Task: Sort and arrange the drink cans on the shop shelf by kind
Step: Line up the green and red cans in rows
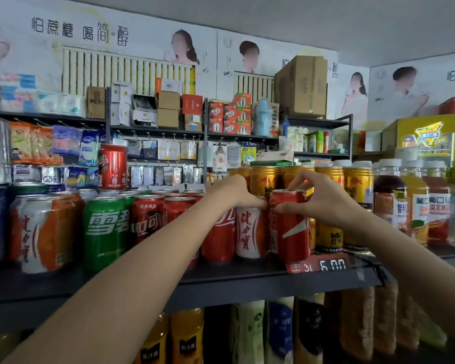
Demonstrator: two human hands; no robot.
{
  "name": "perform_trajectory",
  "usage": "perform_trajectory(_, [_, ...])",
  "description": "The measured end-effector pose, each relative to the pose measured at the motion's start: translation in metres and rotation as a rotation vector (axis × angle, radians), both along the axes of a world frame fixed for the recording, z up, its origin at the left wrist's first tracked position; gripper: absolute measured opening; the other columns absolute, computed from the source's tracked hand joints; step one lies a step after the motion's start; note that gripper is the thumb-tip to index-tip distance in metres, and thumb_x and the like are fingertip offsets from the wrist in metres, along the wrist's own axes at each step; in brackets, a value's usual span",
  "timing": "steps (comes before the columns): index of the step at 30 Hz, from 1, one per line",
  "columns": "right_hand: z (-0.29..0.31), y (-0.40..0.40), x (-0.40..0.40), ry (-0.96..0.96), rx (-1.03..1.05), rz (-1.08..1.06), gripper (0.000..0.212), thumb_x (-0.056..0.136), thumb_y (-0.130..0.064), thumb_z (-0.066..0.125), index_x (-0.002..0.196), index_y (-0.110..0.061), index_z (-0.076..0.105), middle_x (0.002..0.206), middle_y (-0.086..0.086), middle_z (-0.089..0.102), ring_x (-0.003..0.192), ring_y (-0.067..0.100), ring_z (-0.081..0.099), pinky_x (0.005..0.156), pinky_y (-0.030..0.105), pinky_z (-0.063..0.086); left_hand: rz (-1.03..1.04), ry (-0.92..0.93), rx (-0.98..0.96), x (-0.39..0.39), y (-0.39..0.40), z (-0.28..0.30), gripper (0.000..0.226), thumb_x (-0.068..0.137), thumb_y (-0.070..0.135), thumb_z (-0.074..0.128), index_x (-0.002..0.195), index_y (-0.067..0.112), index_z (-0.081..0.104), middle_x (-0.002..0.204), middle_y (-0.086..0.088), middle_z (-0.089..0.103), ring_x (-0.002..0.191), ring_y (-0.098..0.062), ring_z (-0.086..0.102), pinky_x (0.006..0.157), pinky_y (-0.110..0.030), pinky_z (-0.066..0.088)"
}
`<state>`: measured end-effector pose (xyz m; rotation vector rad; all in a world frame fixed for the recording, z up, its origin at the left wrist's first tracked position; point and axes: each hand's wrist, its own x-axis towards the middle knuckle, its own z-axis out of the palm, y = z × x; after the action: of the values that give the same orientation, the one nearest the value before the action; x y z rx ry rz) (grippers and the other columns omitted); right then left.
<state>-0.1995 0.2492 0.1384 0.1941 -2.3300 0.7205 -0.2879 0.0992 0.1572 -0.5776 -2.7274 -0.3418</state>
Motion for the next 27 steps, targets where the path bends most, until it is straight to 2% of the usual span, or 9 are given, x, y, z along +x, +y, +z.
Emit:
perform_trajectory(4, [0.002, 0.008, 0.000, 0.038, -0.051, 0.011, 0.041, 0.067, -0.034, 0.080, 0.094, -0.015, 0.055, 0.089, -0.010, 0.054, 0.080, 0.006, 0.053, 0.056, 0.020, 0.041, -0.065, -0.034, 0.274, 0.006, -0.006, 0.016, 0.059, 0.064, 0.064, 0.069, 0.076, 0.009, 0.053, 0.086, -0.010, 0.060, 0.078, -0.020, 0.059, 0.066, -0.027, 0.045])
perform_trajectory(7, [0.005, 0.007, -0.001, 0.070, -0.053, 0.021, 0.041, 0.068, -0.033, 0.080, 0.095, -0.015, 0.055, 0.088, -0.011, 0.053, 0.078, 0.003, 0.051, 0.056, 0.020, 0.041, -0.134, -0.028, 0.606, 0.013, -0.017, 0.039, 0.072, 0.063, 0.057, 0.073, 0.104, 0.000, 0.063, 0.101, -0.017, 0.062, 0.093, -0.021, 0.058, 0.073, -0.025, 0.047])
perform_trajectory(11, [-0.001, -0.010, -0.010, 0.059, -0.006, 0.040, 0.042, 0.069, -0.034, 0.079, 0.096, -0.015, 0.053, 0.086, -0.012, 0.053, 0.075, 0.000, 0.049, 0.057, 0.018, 0.044, -0.180, 0.097, 0.822, 0.022, -0.040, 0.063, 0.056, 0.066, 0.051, 0.073, 0.097, 0.004, 0.068, 0.095, -0.003, 0.067, 0.087, -0.015, 0.059, 0.057, -0.019, 0.039])
perform_trajectory(13, [-0.010, -0.022, -0.020, 0.031, 0.037, 0.045, 0.042, 0.069, -0.036, 0.078, 0.095, -0.016, 0.051, 0.095, -0.004, 0.057, 0.081, 0.009, 0.055, 0.066, 0.025, 0.050, -0.164, 0.167, 0.870, 0.023, -0.052, 0.066, 0.055, 0.065, 0.051, 0.074, 0.094, 0.004, 0.069, 0.090, -0.005, 0.068, 0.086, -0.017, 0.063, 0.066, -0.024, 0.048])
perform_trajectory(15, [-0.020, -0.032, -0.032, 0.015, 0.098, 0.029, 0.043, 0.070, -0.041, 0.076, 0.094, -0.020, 0.048, 0.104, 0.000, 0.055, 0.092, 0.015, 0.053, 0.072, 0.025, 0.044, -0.118, 0.226, 0.876, 0.025, -0.063, 0.066, 0.057, 0.065, 0.052, 0.074, 0.093, 0.003, 0.068, 0.089, -0.005, 0.069, 0.085, -0.019, 0.064, 0.076, -0.033, 0.051])
perform_trajectory(18, [-0.026, -0.040, -0.043, 0.043, 0.201, -0.032, 0.045, 0.074, -0.050, 0.070, 0.099, -0.023, 0.045, 0.107, 0.001, 0.053, 0.096, 0.016, 0.048, 0.076, 0.025, 0.040, -0.067, 0.284, 0.864, 0.024, -0.077, 0.065, 0.043, 0.068, 0.051, 0.073, 0.077, 0.009, 0.064, 0.074, 0.008, 0.059, 0.075, -0.014, 0.059, 0.076, -0.032, 0.050])
perform_trajectory(21, [-0.022, -0.042, -0.048, 0.078, 0.472, -0.212, 0.050, 0.080, -0.058, 0.058, 0.111, -0.021, 0.044, 0.115, 0.004, 0.055, 0.108, 0.024, 0.042, 0.090, 0.034, 0.040, -0.055, 0.302, 0.869, 0.023, -0.089, 0.066, 0.045, 0.067, 0.051, 0.073, 0.082, 0.010, 0.065, 0.071, 0.015, 0.051, 0.080, -0.015, 0.056, 0.079, -0.032, 0.050])
perform_trajectory(24, [-0.010, -0.052, -0.044, 0.033, 0.672, -0.341, 0.054, 0.085, -0.056, 0.053, 0.121, -0.017, 0.046, 0.126, 0.009, 0.048, 0.120, 0.030, 0.037, 0.097, 0.040, 0.036, -0.031, 0.290, 0.845, 0.026, -0.107, 0.067, 0.039, 0.069, 0.049, 0.073, 0.075, 0.011, 0.064, 0.072, 0.008, 0.059, 0.070, -0.008, 0.055, 0.068, -0.022, 0.045])
perform_trajectory(27, [0.009, -0.076, -0.033, 0.177, 0.648, -0.341, 0.047, 0.087, -0.052, 0.052, 0.118, -0.017, 0.053, 0.124, 0.009, 0.050, 0.121, 0.029, 0.039, 0.098, 0.039, 0.034, -0.035, 0.280, 0.841, 0.032, -0.129, 0.067, 0.036, 0.070, 0.047, 0.072, 0.073, 0.012, 0.062, 0.075, 0.005, 0.060, 0.068, -0.005, 0.053, 0.059, -0.018, 0.040])
